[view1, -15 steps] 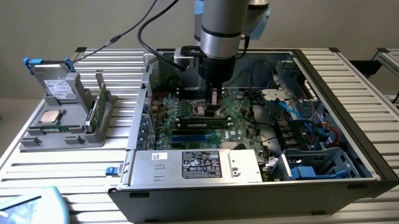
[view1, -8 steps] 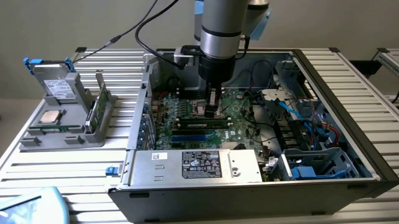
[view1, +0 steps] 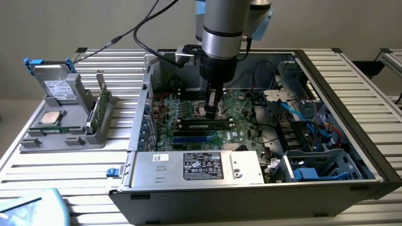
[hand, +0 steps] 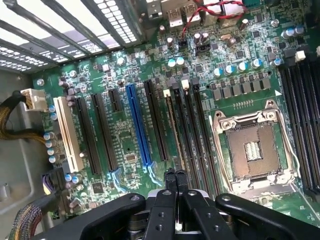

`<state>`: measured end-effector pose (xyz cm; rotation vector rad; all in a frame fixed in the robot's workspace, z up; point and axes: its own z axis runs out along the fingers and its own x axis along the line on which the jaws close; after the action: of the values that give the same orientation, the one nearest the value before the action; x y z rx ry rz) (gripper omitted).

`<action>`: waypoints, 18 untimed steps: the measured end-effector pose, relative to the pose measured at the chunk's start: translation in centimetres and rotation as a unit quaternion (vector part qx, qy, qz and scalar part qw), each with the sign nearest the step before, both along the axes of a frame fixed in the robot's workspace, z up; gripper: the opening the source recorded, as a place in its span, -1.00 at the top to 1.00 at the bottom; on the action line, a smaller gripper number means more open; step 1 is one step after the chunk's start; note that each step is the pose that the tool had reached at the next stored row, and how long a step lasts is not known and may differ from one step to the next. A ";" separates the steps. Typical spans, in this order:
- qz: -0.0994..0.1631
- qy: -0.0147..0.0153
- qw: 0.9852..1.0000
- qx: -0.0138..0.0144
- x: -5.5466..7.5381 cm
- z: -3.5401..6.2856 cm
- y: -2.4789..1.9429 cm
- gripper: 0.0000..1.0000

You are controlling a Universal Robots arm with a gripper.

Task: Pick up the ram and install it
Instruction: 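Press down the ram until it locks into place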

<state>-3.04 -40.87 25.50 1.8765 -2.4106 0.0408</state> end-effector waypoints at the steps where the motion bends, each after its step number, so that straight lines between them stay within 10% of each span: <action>1: -0.006 0.000 1.000 0.000 0.0 -0.01 0.00 0.80; 10: -0.068 0.000 0.998 -0.001 0.0 -0.08 0.00 0.80; 18: -0.125 0.000 0.992 -0.001 0.0 -0.10 0.00 0.80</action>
<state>-3.04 -40.87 25.40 1.5594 -2.6239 0.0263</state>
